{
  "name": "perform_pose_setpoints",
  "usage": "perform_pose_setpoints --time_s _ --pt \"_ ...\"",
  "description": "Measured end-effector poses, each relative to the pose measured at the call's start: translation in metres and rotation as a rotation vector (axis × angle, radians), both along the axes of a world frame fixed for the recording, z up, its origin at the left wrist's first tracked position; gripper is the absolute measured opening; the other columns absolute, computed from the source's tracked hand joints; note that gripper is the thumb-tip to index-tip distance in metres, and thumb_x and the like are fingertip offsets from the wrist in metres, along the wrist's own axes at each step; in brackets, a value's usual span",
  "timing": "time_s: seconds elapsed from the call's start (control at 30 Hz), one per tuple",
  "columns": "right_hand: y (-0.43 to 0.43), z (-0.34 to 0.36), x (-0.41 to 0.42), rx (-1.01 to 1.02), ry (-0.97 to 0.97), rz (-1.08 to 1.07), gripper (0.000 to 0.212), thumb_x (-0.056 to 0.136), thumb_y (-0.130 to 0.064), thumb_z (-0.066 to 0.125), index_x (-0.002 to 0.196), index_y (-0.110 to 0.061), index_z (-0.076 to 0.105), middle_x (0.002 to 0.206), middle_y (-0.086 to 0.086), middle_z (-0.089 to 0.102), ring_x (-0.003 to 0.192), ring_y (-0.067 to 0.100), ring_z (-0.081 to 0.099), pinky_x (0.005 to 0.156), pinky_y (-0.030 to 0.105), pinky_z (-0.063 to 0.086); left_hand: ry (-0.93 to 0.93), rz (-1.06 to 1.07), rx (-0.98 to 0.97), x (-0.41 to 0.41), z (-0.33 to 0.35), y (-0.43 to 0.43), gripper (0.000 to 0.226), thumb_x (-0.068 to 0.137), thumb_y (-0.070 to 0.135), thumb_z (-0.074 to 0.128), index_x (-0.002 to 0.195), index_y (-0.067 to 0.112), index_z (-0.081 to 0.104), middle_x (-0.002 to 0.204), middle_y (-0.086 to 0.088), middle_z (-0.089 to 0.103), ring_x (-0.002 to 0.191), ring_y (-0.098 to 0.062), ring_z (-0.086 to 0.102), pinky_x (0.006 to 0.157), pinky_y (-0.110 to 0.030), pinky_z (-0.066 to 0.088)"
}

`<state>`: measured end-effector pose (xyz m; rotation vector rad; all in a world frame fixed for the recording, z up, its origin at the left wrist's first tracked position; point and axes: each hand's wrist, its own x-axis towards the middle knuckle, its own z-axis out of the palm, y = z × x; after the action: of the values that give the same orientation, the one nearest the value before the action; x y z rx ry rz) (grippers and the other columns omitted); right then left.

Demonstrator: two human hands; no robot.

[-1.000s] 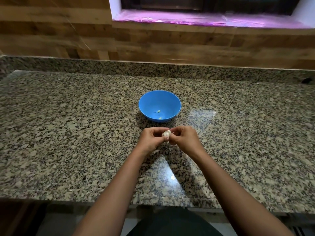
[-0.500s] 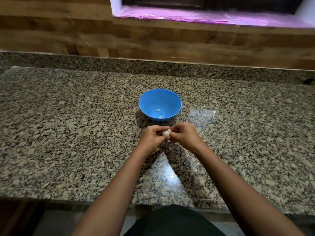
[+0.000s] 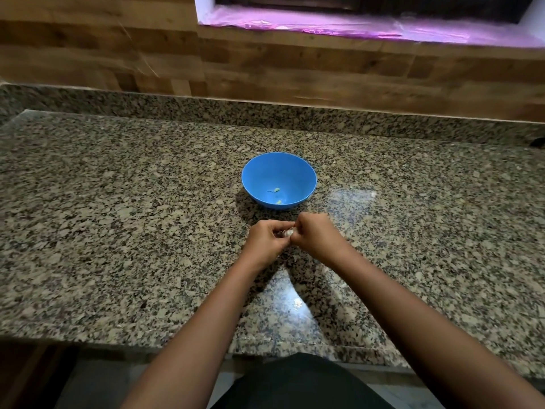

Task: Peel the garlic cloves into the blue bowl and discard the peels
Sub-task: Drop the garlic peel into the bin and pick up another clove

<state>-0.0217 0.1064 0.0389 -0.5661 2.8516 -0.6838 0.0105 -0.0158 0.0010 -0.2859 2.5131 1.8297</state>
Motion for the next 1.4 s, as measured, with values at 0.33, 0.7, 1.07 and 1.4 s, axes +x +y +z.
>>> perform_pose_setpoints --time_s 0.33,0.7,1.07,1.4 --pt "0.010 -0.003 0.005 -0.817 -0.436 -0.329 0.003 0.084 0.000 0.064 0.084 0.002 0.063 0.077 0.016 0.066 0.058 0.016 0.063 0.059 0.025 0.056 0.005 0.092 0.249 -0.002 0.006 -0.005 0.040 0.073 -0.001 0.075 0.111 0.007 0.066 0.103 -0.009 0.070 0.095 -0.017 0.066 0.079 -0.024 0.055" --pt "0.009 0.002 0.001 -0.824 -0.644 -0.318 0.014 0.084 -0.007 0.065 0.077 0.005 0.061 0.064 0.006 0.063 0.053 0.010 0.054 0.051 0.019 0.046 0.047 0.087 0.176 0.000 -0.001 0.002 0.036 0.076 0.009 0.075 0.111 0.008 0.068 0.106 -0.011 0.070 0.096 -0.019 0.067 0.085 -0.033 0.055" --pt "0.031 -0.011 -0.001 -0.392 -0.309 -0.297 0.004 0.087 -0.011 0.064 0.084 -0.009 0.065 0.078 0.003 0.065 0.066 0.010 0.059 0.057 0.018 0.049 0.068 0.142 -0.342 0.001 -0.019 -0.009 0.040 0.087 0.015 0.065 0.125 0.008 0.057 0.123 -0.009 0.057 0.115 -0.022 0.050 0.089 -0.021 0.036" --pt "0.035 -0.033 0.009 -0.052 -0.052 -0.134 0.010 0.086 0.000 0.056 0.082 -0.009 0.060 0.084 0.002 0.059 0.076 0.014 0.055 0.061 0.013 0.039 0.263 -0.163 -0.646 0.042 -0.048 0.019 0.052 0.097 0.037 0.043 0.144 0.017 0.033 0.152 0.001 0.030 0.143 -0.014 0.021 0.117 -0.029 0.013"
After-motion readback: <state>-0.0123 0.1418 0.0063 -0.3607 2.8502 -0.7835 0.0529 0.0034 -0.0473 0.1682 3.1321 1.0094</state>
